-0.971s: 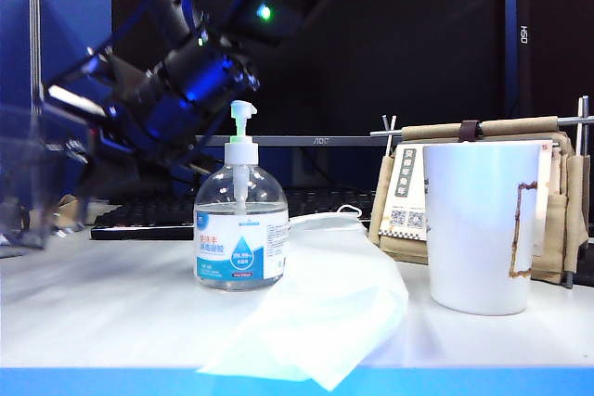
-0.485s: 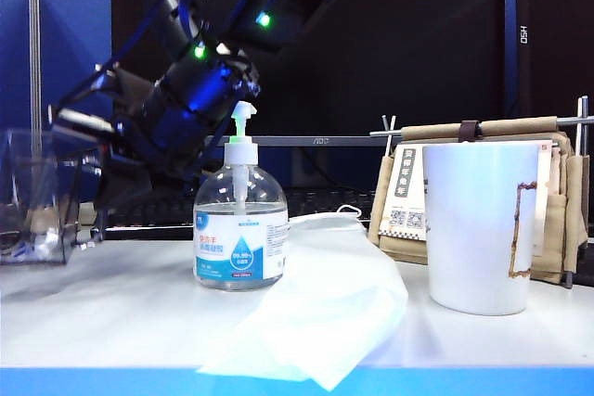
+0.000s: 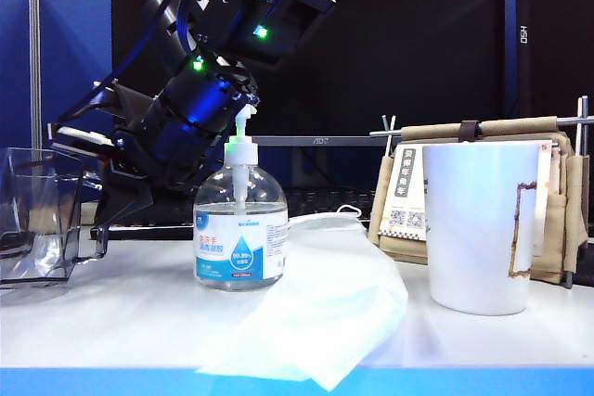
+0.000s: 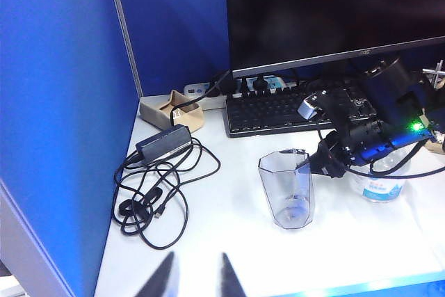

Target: Swap the positions of the transparent plastic cup and the white ceramic cup.

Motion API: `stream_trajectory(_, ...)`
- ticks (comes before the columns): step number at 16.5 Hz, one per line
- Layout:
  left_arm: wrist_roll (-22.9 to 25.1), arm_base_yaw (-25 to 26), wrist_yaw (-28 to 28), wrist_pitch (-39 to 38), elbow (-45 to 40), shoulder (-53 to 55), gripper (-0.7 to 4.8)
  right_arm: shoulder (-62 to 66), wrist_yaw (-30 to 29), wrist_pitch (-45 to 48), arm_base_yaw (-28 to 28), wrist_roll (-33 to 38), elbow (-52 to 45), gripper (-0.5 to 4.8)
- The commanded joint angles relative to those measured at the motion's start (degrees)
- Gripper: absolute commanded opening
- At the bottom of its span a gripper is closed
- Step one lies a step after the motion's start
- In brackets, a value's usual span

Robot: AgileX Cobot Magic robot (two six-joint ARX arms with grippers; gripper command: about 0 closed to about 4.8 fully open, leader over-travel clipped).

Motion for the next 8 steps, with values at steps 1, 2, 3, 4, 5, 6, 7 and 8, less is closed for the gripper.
stream_trajectory(1, 0.1, 0.0, 0.2, -0.2, 0.1, 0.1, 0.80, -0.1, 0.1, 0.6, 0.1, -0.2, 0.2, -0.01)
stream_trajectory(2, 0.1, 0.0, 0.2, -0.2, 0.1, 0.1, 0.80, -0.1, 0.1, 0.6, 0.1, -0.2, 0.2, 0.00)
stream_trajectory(3, 0.1, 0.0, 0.2, -0.2, 0.1, 0.1, 0.80, -0.1, 0.1, 0.6, 0.1, -0.2, 0.2, 0.00)
stream_trajectory(4, 0.2, 0.0, 0.2, -0.2, 0.1, 0.1, 0.80, -0.1, 0.1, 0.6, 0.1, -0.2, 0.2, 0.00)
stream_trajectory(5, 0.3, 0.0, 0.2, -0.2, 0.1, 0.1, 0.80, -0.1, 0.0, 0.6, 0.1, -0.2, 0.2, 0.00)
stream_trajectory(6, 0.3, 0.0, 0.2, -0.2, 0.1, 0.1, 0.80, -0.1, -0.1, 0.5, 0.1, -0.2, 0.2, 0.02)
stream_trajectory(7, 0.3, 0.0, 0.2, -0.2, 0.1, 0.1, 0.80, -0.1, -0.1, 0.4, 0.1, -0.1, 0.2, 0.37)
stream_trajectory(8, 0.3, 0.0, 0.2, -0.2, 0.1, 0.1, 0.80, -0.1, -0.1, 0.1, 0.1, -0.1, 0.2, 0.83)
